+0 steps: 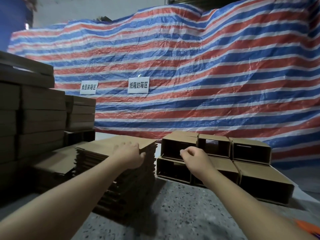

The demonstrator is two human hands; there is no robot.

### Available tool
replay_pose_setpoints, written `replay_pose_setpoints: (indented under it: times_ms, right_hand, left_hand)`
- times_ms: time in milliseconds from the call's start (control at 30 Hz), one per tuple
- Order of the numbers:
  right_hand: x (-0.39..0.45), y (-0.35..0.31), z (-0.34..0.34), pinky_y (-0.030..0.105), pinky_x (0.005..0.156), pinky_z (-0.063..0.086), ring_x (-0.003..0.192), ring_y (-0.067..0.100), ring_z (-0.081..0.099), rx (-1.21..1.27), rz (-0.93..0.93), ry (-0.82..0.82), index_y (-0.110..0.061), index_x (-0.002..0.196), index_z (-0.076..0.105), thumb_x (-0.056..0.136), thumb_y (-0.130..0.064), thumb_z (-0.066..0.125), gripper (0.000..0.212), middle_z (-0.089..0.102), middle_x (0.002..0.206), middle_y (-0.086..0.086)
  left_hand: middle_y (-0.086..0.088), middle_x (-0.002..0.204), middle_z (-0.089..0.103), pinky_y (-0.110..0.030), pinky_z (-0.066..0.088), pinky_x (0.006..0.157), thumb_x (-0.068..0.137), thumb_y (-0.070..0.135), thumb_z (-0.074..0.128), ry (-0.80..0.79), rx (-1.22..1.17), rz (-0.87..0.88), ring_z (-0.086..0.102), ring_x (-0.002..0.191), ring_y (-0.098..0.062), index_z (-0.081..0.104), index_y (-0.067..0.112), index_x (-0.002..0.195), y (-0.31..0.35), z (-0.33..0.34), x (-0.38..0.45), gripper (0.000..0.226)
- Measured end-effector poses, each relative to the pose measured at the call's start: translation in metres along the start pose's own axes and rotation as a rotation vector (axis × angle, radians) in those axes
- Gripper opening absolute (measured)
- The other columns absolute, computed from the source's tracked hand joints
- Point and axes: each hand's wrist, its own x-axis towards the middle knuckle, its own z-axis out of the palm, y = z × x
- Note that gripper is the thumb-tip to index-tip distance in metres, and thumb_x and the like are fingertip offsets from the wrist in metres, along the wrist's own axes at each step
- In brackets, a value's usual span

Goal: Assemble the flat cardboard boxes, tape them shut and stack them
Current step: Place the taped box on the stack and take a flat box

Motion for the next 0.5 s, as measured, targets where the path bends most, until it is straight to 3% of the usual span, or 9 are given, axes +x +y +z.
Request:
replay_pose_setpoints:
  times_ms: [167,300,433,500]
  right_hand:
    - [0.006,0.006,0.019,0.022,0.058,0.041,0.075,0.007,0.058,-0.062,0.002,-0.02,-0.017,0.09,0.068,0.1,-0.039,0.053,0.028,0.067,0.083,-0.004]
    - [0.01,0.009,0.023,0.023,0.06,0.041,0.078,0.009,0.058,-0.028,0.04,-0.018,-0.015,0.094,0.069,0.101,-0.038,0.051,0.03,0.066,0.086,-0.002]
    - [0.014,0.01,0.023,0.023,0.058,0.04,0.074,0.009,0.057,-0.012,0.057,0.009,-0.015,0.091,0.068,0.101,-0.038,0.051,0.03,0.066,0.083,-0.001]
    - [0.016,0.008,0.022,0.022,0.055,0.039,0.071,0.007,0.056,-0.018,0.059,0.02,-0.017,0.089,0.067,0.101,-0.038,0.051,0.029,0.065,0.081,-0.004]
  left_hand:
    - [-0.007,0.132,0.056,-0.045,0.045,0.102,0.101,0.028,0.043,-0.013,0.028,0.019,0.053,0.119,-0.026,0.042,0.017,0.141,-0.001,0.008,-0.002,0.042]
    - [-0.006,0.12,0.062,-0.042,0.051,0.094,0.101,0.022,0.044,0.022,0.058,0.021,0.059,0.107,-0.025,0.051,0.015,0.129,-0.001,0.007,-0.007,0.029]
    - [-0.005,0.108,0.064,-0.035,0.055,0.082,0.1,0.013,0.05,0.124,0.111,0.077,0.064,0.097,-0.023,0.057,0.013,0.123,-0.005,0.0,-0.011,0.025]
    - [-0.003,0.103,0.066,-0.031,0.054,0.074,0.099,0.012,0.052,0.247,0.18,0.109,0.065,0.092,-0.021,0.059,0.015,0.12,-0.006,-0.011,-0.015,0.023]
